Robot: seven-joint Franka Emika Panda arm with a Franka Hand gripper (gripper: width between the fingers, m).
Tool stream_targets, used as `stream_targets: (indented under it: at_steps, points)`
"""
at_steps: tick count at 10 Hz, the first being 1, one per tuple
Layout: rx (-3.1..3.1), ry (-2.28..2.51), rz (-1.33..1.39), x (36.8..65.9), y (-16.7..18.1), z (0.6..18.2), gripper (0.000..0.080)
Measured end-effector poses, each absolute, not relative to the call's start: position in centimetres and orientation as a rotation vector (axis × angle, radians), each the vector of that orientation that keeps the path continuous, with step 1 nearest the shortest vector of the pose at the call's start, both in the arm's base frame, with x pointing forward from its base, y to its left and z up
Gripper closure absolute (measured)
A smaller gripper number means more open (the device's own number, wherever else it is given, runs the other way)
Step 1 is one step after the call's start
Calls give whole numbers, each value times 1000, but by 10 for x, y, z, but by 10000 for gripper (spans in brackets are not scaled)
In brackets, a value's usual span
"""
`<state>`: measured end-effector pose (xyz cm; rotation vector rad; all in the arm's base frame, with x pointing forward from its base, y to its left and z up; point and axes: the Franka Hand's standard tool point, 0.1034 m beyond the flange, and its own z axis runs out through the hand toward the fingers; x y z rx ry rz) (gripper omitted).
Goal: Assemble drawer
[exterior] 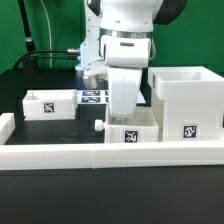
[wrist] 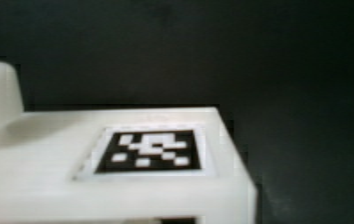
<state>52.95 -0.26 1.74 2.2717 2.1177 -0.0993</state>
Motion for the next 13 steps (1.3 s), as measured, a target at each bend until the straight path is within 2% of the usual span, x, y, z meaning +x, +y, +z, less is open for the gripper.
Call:
stream_targets:
  at_steps: [13]
  points:
    - [2301, 2091, -83, 528, 12, 16, 755]
